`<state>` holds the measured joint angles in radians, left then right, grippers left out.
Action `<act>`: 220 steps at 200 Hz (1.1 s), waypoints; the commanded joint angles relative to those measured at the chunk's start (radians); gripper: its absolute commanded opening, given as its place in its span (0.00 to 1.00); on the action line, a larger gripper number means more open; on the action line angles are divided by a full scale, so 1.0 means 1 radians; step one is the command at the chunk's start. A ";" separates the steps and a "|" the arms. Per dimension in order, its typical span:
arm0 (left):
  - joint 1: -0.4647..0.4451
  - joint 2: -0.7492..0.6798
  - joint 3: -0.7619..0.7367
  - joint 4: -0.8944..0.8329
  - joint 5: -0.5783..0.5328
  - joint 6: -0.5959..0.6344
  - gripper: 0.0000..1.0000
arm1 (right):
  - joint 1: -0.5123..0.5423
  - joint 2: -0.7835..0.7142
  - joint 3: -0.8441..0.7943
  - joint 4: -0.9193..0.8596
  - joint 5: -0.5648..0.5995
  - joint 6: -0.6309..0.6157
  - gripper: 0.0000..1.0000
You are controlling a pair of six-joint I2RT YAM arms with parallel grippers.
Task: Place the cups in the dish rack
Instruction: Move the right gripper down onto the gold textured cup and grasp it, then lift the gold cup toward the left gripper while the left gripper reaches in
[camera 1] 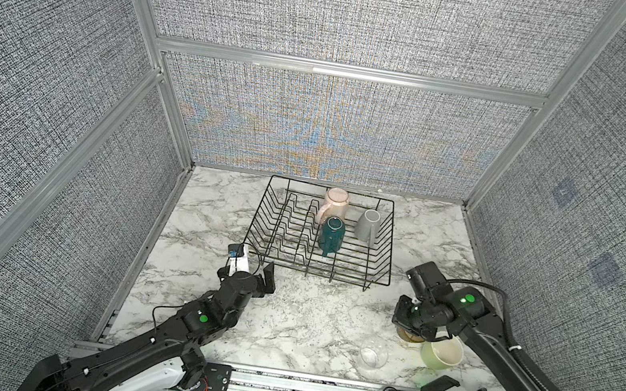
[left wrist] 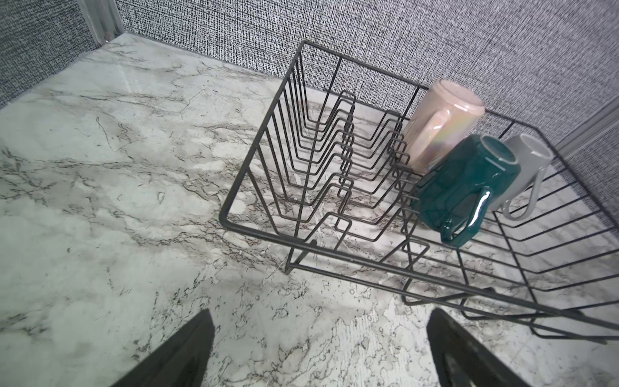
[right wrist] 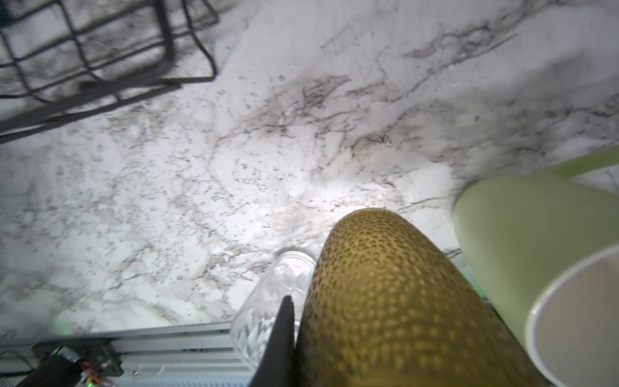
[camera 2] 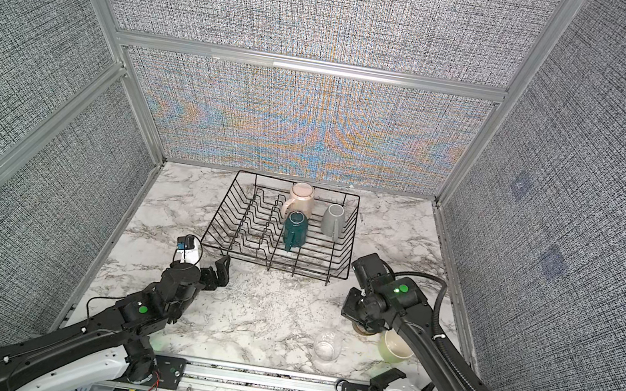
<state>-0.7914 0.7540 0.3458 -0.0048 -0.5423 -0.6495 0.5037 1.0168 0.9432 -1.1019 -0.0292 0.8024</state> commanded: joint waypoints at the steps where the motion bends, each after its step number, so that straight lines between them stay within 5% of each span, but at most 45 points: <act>1: 0.000 -0.024 0.008 -0.079 0.071 -0.081 1.00 | 0.000 -0.024 0.045 -0.016 -0.006 -0.065 0.05; 53: 0.000 -0.055 0.100 -0.073 0.425 -0.236 0.99 | 0.001 -0.082 0.121 0.139 -0.122 -0.177 0.05; 98: -0.001 0.083 0.235 -0.024 0.723 -0.381 0.99 | 0.001 -0.156 0.059 0.411 -0.405 -0.174 0.04; 146: -0.007 0.281 0.274 0.317 1.064 -0.480 0.99 | 0.001 -0.247 -0.133 0.854 -0.598 0.068 0.00; 220: -0.061 0.310 0.271 0.618 1.209 -0.510 0.98 | 0.001 -0.151 -0.187 1.215 -0.821 0.418 0.00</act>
<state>-0.8333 1.0477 0.6132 0.4274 0.5709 -1.1297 0.5045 0.8310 0.7925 -0.1184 -0.7322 1.0245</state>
